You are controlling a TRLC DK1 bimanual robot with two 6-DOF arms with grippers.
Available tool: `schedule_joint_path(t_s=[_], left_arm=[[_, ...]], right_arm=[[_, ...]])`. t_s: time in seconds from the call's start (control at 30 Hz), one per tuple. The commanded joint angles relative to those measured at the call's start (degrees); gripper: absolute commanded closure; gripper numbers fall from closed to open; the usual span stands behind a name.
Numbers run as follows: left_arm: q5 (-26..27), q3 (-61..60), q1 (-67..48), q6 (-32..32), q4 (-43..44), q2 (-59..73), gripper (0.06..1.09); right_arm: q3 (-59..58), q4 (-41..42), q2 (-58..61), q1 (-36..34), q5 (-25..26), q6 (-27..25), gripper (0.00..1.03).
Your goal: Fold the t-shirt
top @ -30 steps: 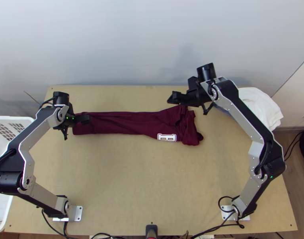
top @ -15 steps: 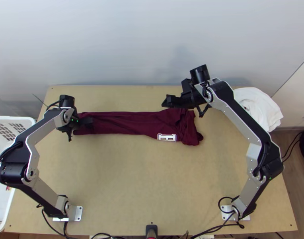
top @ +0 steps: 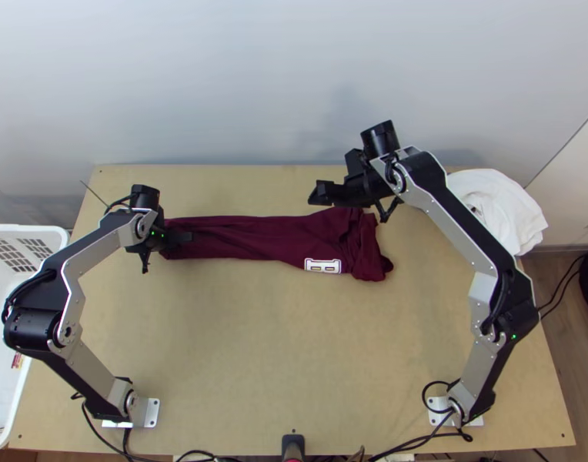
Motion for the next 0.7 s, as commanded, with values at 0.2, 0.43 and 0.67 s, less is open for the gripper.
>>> schedule_joint_path(t_s=[0.2,0.43,0.67], left_arm=[[0.2,6.2,-3.1,-0.3,-5.1,-8.0,1.05],[0.6,10.8,-5.6,-1.8,-7.6,-12.4,1.05],[0.9,14.3,-8.1,-3.0,-8.0,-14.6,1.05]], right_arm=[[6.0,-1.3,6.5,3.3,-1.1,0.2,0.03],[9.9,-1.4,13.1,6.5,-2.2,0.3,0.03],[12.0,-1.4,21.2,7.6,-6.3,1.6,0.03]])
